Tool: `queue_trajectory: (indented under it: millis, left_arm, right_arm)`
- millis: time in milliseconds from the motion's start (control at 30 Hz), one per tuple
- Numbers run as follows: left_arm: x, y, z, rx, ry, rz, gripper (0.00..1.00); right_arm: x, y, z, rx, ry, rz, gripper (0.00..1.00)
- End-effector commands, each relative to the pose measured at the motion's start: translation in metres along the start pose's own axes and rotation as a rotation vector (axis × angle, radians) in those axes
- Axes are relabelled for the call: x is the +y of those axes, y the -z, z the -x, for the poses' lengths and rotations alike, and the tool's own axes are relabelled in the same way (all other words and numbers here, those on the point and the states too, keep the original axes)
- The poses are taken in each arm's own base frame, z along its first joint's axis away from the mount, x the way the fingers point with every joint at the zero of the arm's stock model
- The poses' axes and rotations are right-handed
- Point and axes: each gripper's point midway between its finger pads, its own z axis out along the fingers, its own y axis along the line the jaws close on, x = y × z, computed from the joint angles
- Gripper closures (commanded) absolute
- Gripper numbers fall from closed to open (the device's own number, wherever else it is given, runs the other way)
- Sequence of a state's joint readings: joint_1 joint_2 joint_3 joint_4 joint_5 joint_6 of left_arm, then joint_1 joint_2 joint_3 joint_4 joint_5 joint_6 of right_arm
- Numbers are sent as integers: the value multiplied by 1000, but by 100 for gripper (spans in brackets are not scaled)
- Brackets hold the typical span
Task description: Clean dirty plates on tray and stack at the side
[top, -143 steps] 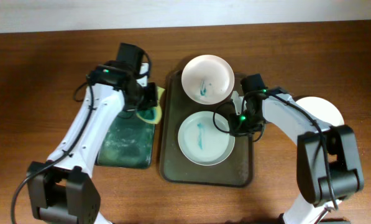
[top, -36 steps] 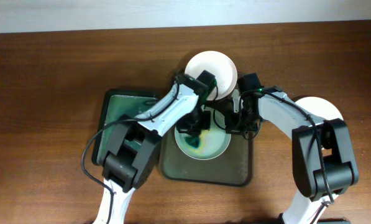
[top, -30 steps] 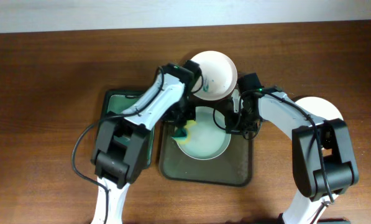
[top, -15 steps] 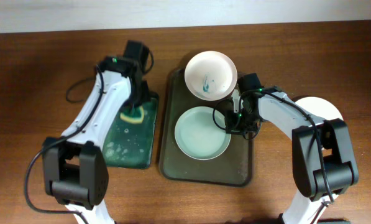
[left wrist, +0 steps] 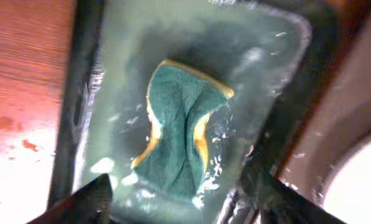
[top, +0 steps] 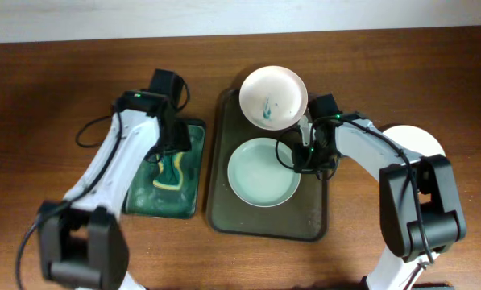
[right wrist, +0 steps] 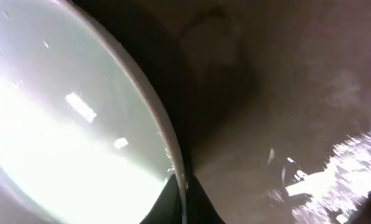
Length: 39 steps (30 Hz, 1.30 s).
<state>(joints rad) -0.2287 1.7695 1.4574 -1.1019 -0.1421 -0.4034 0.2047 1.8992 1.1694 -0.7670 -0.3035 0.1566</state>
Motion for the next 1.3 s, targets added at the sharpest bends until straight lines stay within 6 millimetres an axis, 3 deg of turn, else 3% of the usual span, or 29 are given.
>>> queue_trajectory:
  millis: [0, 33, 67, 233, 433, 633, 700, 900, 1033, 1267]
  left_arm:
    - [1, 38, 4, -77, 3, -57, 25]
    - [1, 44, 3, -87, 4, -67, 8]
    - [2, 47, 3, -94, 5, -71, 0]
    - [3, 50, 0, -92, 4, -70, 1]
    - [1, 50, 0, -90, 8, -82, 1]
    - [1, 50, 0, -90, 8, -82, 1]
    - [1, 50, 0, -90, 8, -82, 1]
    - [1, 50, 0, -90, 8, -82, 1]
    - [1, 50, 0, -90, 8, -82, 1]
    - [1, 50, 0, -90, 8, -82, 0]
  right_arm:
    - [-5, 52, 9, -147, 26, -134, 96]
    - [-5, 66, 7, -180, 34, -184, 96]
    - [-7, 77, 6, -211, 34, -235, 96]
    - [2, 132, 1, -391, 121, -486, 96]
    - [9, 145, -8, -446, 172, -673, 96]
    - [31, 155, -17, -517, 267, -808, 96]
    - [39, 170, -17, -587, 321, -919, 96]
    - [51, 181, -16, -655, 355, -972, 96]
    - [60, 201, -14, -748, 380, -1073, 96]
    - [76, 219, -18, -847, 423, -1160, 96]
